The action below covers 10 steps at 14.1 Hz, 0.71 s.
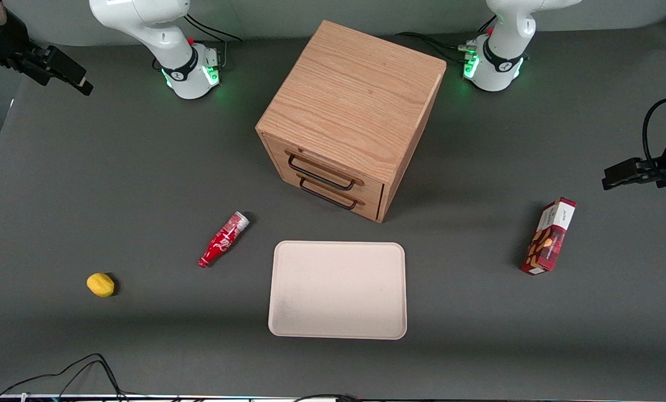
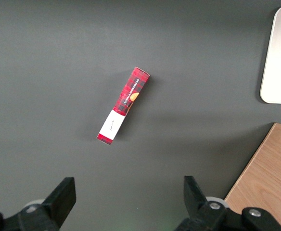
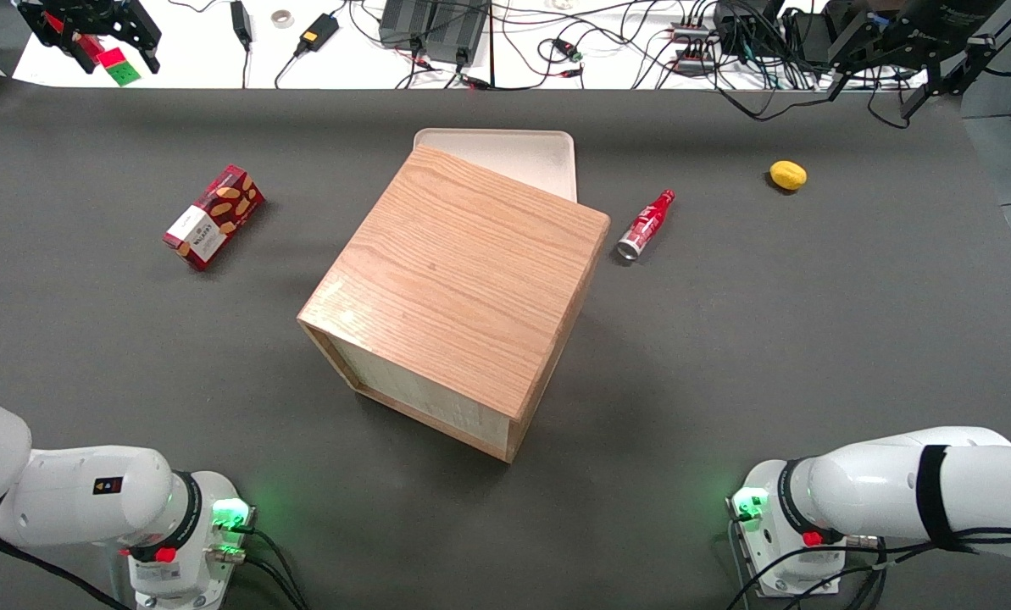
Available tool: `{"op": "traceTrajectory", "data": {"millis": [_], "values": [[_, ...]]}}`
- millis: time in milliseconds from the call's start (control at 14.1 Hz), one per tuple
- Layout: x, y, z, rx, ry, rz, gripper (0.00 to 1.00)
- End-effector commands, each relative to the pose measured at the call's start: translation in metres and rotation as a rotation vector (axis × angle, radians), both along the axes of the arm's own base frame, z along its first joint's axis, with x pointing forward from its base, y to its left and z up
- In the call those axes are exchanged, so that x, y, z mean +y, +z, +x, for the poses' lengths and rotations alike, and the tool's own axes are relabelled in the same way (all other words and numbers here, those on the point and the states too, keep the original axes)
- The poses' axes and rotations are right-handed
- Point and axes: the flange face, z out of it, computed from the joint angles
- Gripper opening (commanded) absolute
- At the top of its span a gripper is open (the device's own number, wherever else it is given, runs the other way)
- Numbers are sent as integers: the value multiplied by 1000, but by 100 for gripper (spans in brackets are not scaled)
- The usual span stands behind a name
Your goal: Place coke bottle on tray
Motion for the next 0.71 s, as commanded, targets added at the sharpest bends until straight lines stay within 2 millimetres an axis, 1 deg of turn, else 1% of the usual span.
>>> {"op": "traceTrajectory", "data": {"millis": [0,212,283,424,636], "values": [[0,0,3,-2,10,-16,100],[0,4,4,-10,33,-16,100],[0,4,5,-11,68,-20,100],[-5,1,5,-3,139,-54,100],[-8,0,4,6,174,-75,100]]}}
